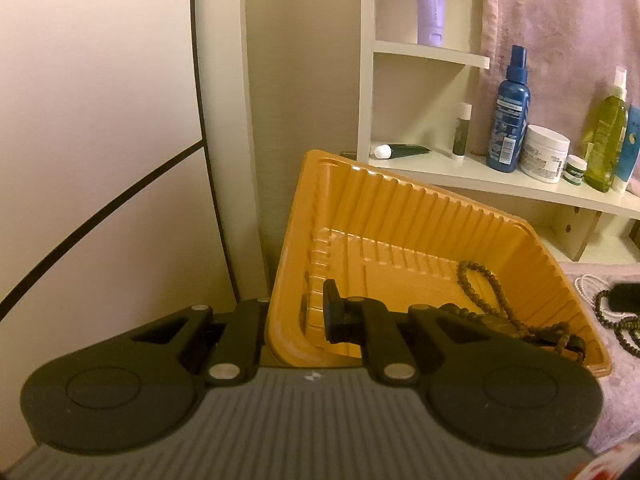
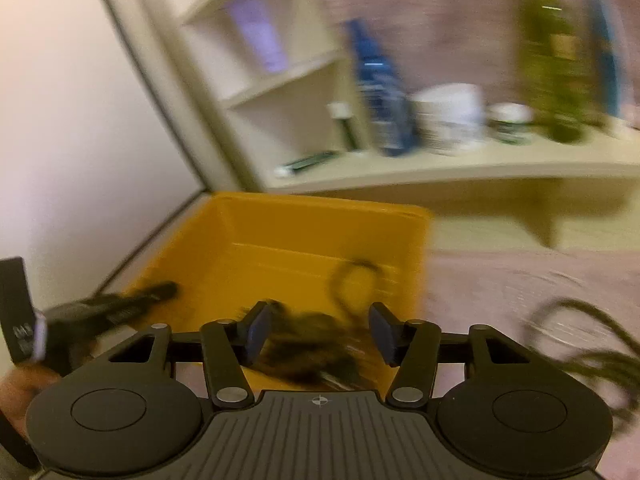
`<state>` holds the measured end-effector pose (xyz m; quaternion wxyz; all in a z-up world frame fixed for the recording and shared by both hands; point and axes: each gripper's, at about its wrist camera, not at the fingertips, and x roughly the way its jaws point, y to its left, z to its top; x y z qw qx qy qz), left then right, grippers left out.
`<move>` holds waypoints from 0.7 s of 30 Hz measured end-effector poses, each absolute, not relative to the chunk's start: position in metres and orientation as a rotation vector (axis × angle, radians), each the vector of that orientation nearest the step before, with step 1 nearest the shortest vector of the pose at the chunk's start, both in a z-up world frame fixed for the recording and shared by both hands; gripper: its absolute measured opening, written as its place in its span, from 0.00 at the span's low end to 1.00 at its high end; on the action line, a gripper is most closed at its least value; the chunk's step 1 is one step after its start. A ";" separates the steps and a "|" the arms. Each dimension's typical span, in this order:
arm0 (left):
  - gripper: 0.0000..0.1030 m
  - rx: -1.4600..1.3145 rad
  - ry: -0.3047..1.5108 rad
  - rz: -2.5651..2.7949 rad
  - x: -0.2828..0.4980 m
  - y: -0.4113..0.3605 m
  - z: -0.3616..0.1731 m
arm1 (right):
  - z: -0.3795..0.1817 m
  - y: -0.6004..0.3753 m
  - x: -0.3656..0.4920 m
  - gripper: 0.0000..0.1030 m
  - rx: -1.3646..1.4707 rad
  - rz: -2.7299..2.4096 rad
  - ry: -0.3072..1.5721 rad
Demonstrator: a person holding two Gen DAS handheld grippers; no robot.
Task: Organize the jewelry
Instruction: 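Return the right tool to the pile and grasp a long dark bead necklace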
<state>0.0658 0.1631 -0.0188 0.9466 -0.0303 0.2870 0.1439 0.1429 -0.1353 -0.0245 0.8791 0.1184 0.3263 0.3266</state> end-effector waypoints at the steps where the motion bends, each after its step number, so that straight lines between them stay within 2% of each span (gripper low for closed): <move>1: 0.11 -0.061 0.585 0.295 0.066 0.163 -0.019 | -0.027 -0.147 0.141 0.56 0.245 0.652 0.682; 10: 0.11 -0.053 0.592 0.302 0.068 0.162 -0.018 | -0.057 -0.249 0.151 0.65 0.192 0.384 0.716; 21: 0.11 -0.036 0.594 0.308 0.067 0.158 -0.016 | -0.082 -0.279 0.174 0.68 0.130 0.397 0.719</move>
